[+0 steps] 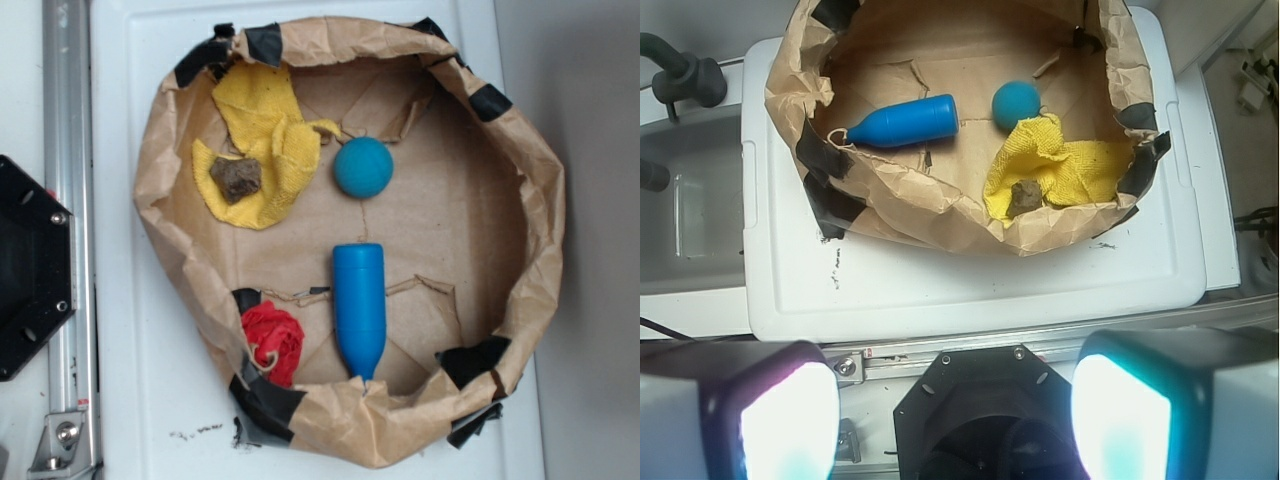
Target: Grab the yellow cloth.
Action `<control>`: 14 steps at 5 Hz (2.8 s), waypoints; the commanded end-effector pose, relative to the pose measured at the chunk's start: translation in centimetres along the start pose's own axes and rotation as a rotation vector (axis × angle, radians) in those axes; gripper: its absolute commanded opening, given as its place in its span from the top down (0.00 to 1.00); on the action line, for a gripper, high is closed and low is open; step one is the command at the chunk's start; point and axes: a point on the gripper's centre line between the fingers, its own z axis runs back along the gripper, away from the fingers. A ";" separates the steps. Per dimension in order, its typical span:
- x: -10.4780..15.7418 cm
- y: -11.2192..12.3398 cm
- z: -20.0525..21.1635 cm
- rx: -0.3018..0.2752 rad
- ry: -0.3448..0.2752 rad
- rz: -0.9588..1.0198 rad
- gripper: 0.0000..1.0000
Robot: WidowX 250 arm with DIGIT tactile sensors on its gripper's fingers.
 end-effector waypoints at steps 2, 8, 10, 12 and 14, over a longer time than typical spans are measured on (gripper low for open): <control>4.7 1.1 -3.4 0.026 -0.063 0.086 0.00; 8.5 7.7 -23.7 0.175 0.160 -0.026 1.00; 9.4 6.7 -16.7 0.151 0.023 0.029 1.00; 11.6 3.6 -6.9 0.109 -0.160 0.008 1.00; 12.4 2.6 -2.5 0.059 -0.147 -0.022 1.00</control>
